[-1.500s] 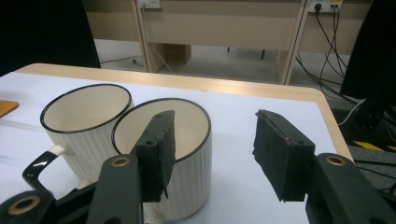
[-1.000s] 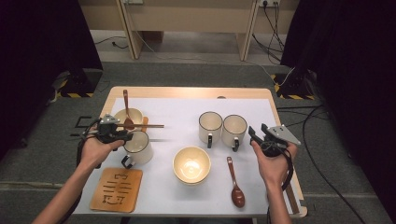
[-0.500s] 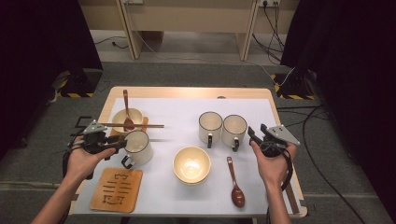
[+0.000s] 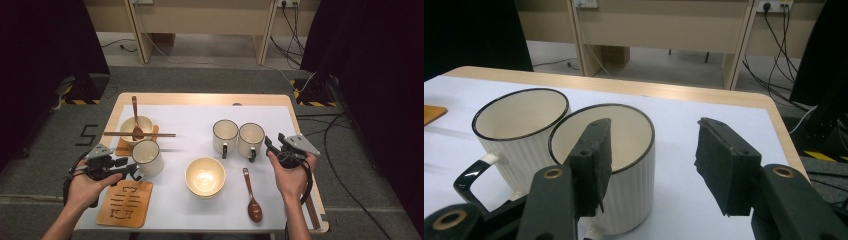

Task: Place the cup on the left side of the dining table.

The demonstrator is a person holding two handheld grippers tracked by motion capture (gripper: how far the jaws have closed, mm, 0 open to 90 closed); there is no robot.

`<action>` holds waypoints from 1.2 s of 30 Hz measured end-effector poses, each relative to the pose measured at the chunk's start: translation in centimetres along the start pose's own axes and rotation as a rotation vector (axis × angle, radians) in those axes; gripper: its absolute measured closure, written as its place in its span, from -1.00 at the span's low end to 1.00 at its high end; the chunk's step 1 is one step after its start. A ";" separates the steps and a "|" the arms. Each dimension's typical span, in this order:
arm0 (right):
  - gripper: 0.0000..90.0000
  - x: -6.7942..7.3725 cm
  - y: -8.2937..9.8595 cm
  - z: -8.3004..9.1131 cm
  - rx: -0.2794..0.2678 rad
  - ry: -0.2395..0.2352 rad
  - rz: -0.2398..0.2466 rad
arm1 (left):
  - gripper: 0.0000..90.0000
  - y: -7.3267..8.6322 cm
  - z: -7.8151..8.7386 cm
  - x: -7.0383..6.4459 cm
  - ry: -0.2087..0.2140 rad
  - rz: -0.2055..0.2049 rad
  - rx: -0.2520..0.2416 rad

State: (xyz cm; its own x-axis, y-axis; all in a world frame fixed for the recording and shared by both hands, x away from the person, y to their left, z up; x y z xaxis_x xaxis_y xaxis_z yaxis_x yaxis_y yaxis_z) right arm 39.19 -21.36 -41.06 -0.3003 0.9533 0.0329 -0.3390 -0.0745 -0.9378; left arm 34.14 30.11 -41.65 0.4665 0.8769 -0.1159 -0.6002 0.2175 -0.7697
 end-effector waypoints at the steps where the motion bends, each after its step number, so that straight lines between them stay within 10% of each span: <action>1: 0.08 0.0 0.0 0.0 -0.002 -0.001 -0.002 | 0.18 0.3 -0.1 -0.1 0.000 -0.004 0.007; 36: 0.08 -0.2 0.1 0.0 -0.001 0.005 -0.006 | 0.65 2.8 -1.2 0.1 -0.032 -0.055 0.081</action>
State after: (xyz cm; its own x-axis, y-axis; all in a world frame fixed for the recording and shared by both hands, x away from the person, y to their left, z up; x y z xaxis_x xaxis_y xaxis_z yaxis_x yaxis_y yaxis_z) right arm 39.21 -21.59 -41.13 -0.2940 0.9551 0.0372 -0.3400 -0.0681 -0.9380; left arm 33.28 30.31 -44.59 0.4797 0.8758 -0.0537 -0.6257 0.2986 -0.7207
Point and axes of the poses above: each handheld gripper's, and its own axes: z roughly backward along the jaws, y roughly out of its underside, x roughly to its left, the point moved 1 cm from there along -z, roughly forward along the jaws, and after that the axes turned 2 degrees about -y, right-handed, at the moved point
